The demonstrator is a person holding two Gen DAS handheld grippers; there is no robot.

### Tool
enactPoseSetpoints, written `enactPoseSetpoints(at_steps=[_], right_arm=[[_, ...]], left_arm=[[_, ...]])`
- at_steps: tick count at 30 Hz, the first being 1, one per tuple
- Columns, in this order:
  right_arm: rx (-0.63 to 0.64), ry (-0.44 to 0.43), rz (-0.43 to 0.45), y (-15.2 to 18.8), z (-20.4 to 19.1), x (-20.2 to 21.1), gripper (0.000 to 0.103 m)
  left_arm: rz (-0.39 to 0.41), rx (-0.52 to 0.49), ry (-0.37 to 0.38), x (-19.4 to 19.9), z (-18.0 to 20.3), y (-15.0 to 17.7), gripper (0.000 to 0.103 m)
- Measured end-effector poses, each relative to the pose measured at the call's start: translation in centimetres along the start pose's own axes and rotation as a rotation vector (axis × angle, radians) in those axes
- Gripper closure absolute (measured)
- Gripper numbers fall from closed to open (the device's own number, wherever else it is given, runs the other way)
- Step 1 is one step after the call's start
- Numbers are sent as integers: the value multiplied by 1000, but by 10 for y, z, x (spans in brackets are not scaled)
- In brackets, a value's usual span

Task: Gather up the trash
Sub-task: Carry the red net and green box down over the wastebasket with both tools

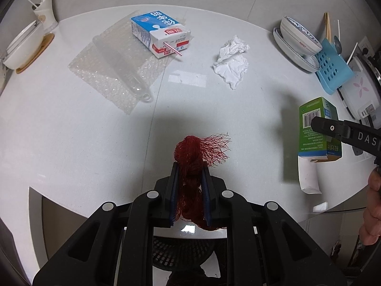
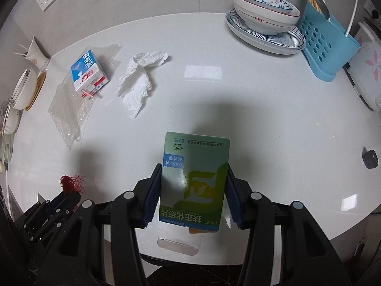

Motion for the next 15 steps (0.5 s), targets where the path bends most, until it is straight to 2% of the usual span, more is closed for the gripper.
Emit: enactPoseSetpoints(at_steps=[15], right_arm=[[29, -28, 54, 28, -15, 34, 56]], left_arm=[[18, -34, 4, 29, -3, 21, 87]])
Point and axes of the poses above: each gripper's, at about its wrist camera, not at the fingertips, and x roughly against the way its jaws point, z to its right, y to its underside, the point moved 2 cm from there along -x, roughly the way its jaws point, and after that the axes turned 9 degrees about z, right-handed, at the moved point
